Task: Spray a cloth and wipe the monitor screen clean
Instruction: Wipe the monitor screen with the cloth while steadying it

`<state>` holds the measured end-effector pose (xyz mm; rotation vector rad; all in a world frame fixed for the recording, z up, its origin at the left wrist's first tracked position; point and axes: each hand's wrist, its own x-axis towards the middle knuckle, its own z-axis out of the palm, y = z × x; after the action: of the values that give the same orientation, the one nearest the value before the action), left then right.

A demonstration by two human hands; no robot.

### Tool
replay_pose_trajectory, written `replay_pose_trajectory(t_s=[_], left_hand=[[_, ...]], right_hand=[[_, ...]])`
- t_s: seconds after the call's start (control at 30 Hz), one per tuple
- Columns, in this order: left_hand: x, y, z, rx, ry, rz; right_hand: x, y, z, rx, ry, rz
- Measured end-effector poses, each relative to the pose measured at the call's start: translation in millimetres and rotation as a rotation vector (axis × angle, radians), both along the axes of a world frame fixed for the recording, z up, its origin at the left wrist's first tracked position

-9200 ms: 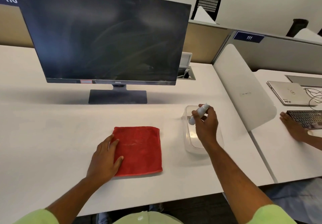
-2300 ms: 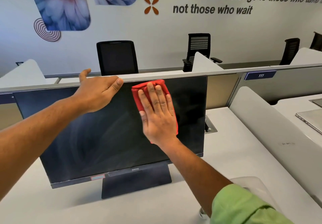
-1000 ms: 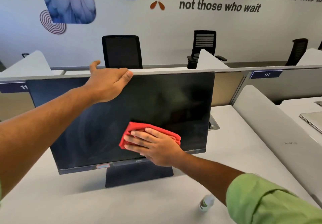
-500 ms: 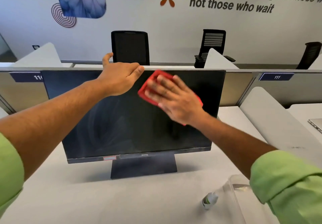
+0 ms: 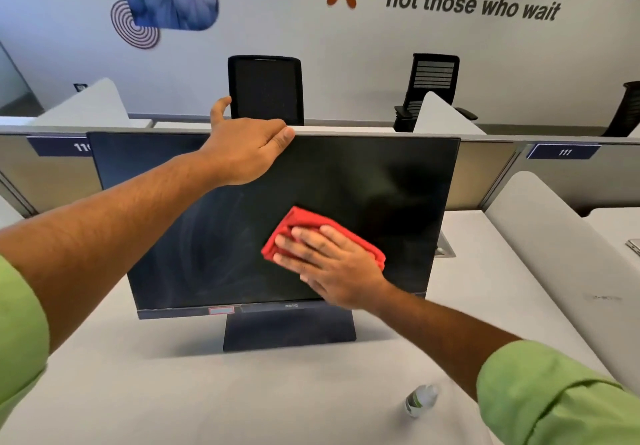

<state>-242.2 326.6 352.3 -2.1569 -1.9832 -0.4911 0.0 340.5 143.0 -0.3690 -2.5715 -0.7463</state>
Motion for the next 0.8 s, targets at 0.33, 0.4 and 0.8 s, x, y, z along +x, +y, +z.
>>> replay_pose_trajectory(t_s=[0.33, 0.4, 0.8], left_hand=[[-2.1, -5.6, -0.2, -0.007, -0.014, -0.014], [-3.8, -5.8, 0.1, 0.000, -0.015, -0.014], [-4.1, 1.8, -1.1, -0.030, -0.019, 0.001]], right_hand=[[14.9, -17.1, -37.1, 0.018, -0.330, 0.160], [22.3, -1.5, -17.1, 0.078, -0.246, 0.144], [80.4, 93.7, 121.3, 0.068, 0.414, -0.271]])
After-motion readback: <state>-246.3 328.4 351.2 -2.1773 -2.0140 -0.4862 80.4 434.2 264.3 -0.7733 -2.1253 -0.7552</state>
